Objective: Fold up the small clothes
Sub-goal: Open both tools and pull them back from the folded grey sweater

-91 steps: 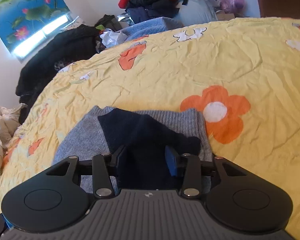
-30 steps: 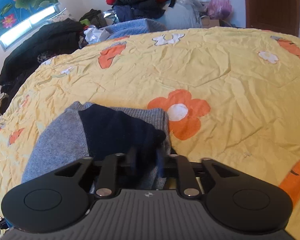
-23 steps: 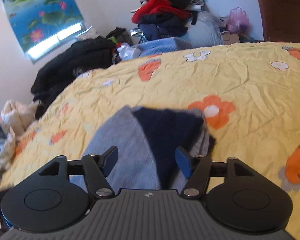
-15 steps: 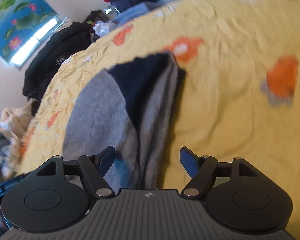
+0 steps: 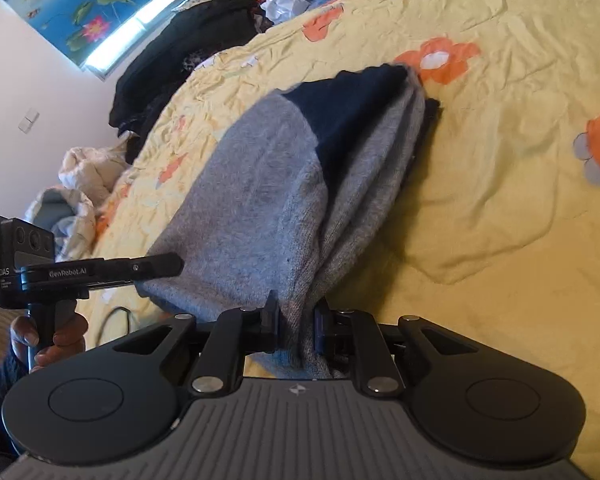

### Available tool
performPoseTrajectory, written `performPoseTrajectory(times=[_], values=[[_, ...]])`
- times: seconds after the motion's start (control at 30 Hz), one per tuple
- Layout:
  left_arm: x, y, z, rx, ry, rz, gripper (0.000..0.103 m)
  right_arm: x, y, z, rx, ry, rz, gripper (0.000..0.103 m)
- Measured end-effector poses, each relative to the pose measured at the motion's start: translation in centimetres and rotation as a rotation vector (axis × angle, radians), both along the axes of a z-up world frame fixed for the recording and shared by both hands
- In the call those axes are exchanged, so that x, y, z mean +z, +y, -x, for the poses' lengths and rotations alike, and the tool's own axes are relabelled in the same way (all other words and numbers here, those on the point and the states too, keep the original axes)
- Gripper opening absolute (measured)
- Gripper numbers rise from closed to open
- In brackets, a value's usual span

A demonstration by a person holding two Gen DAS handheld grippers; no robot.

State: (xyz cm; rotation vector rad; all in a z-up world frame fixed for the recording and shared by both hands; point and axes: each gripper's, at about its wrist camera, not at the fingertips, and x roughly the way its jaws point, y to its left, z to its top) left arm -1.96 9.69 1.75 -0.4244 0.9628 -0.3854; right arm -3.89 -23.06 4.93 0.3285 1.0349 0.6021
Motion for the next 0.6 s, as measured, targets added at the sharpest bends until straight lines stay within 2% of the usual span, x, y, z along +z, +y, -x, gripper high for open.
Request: performPoseTrajectory(times=[0.07,0.1,0.13,0.2,0.23,0.27,0.33,0.4,0.43,0.47,0.53,0.6], values=[[-0.5,-0.5,0.5,0.006,-0.022,-0.047,0.021,-1.0,0.1,-0.2,-0.015,0.020,0.019,0.033],[-0.1,-0.7,1.0,0.011,-0.042,-0.074,0.025,-1.4,0.1,0.1,-0.033,0.026,0.022,0.033],[0.6,-1.1,1.8,0.016,-0.077,-0.127,0.033,-1.3,-0.1,0.7,-0.055,0.013,0.012,0.037],[2.2,-2.1,4.1,0.034,-0.202,-0.274,0.060,-0.5,-0.5,2.1,-0.104,-0.028,0.009,0.046],[2.7,-2.7,5.3,0.055,-0.273,-0.334,0.085,0.0,-0.5,3.0,-0.139,-0.067,0.031,0.052],[3.1,-3.1,6.4,0.071,-0.333,-0.362,0.095,0.6,-0.5,4.0,-0.179,-0.116,0.065,0.063],[3.1,-3.8,7.6,0.058,-0.406,-0.355,0.095,1.3,0.0,6.1,-0.229,-0.209,0.124,0.073],[2.0,-4.9,7.6,0.036,-0.374,-0.366,0.095,1.3,1.2,7.7,-0.224,-0.288,0.195,0.075],[1.3,-5.4,7.4,0.030,-0.349,-0.374,0.095,1.0,1.9,8.2,-0.214,-0.309,0.234,0.081],[0.5,-6.0,7.2,0.027,-0.332,-0.380,0.095,0.4,2.6,8.5,-0.199,-0.313,0.278,0.087],[-0.7,-6.9,7.3,0.011,-0.319,-0.404,0.095,-0.7,3.5,8.5,-0.192,-0.285,0.359,0.087],[-1.4,-7.6,7.8,0.012,-0.324,-0.449,0.095,-1.3,4.1,8.5,-0.202,-0.263,0.385,0.088]])
